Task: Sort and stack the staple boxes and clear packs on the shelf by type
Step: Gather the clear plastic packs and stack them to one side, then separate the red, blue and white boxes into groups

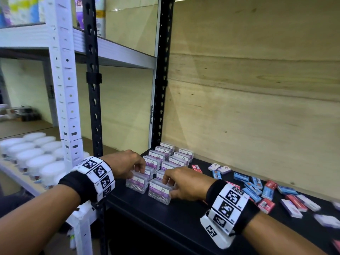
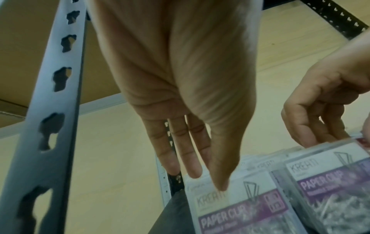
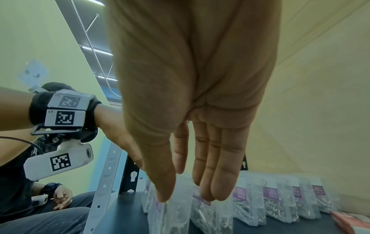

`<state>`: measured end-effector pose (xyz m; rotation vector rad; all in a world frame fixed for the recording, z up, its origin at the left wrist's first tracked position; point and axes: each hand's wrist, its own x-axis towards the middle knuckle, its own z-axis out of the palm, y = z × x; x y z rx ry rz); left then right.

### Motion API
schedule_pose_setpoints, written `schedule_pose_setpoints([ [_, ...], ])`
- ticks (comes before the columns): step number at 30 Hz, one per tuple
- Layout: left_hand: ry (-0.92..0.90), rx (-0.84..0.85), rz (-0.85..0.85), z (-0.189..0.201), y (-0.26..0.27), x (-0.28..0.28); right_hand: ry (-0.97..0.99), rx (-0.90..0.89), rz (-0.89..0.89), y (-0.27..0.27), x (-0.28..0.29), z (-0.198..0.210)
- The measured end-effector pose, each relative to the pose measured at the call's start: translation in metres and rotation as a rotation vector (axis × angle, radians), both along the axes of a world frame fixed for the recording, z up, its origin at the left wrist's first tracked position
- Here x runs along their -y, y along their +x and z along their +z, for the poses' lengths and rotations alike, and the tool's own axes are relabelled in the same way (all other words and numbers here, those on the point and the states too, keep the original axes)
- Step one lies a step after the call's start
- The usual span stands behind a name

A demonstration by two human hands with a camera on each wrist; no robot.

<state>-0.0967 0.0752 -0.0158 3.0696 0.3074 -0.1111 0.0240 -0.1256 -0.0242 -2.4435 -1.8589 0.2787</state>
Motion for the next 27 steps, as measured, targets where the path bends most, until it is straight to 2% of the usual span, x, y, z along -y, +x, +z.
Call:
schedule_pose_setpoints([
  [4, 0.003, 0.047, -0.023, 0.011, 0.009, 0.006, -0.007, -0.001, -0.027, 0.013, 0.014, 0.009],
  [10, 0.013, 0.111, -0.095, 0.03, 0.061, 0.042, -0.029, 0.068, -0.17, 0.071, 0.056, 0.032],
  [17, 0.044, 0.026, -0.155, 0.039, 0.149, 0.082, -0.101, 0.063, -0.361, 0.148, 0.101, 0.035],
  [23, 0.052, -0.049, -0.161, 0.029, 0.223, 0.104, -0.171, 0.051, -0.375, 0.198, 0.11, 0.024],
  [27, 0.147, -0.161, -0.189, 0.016, 0.266, 0.116, -0.175, 0.05, -0.367, 0.223, 0.101, 0.019],
])
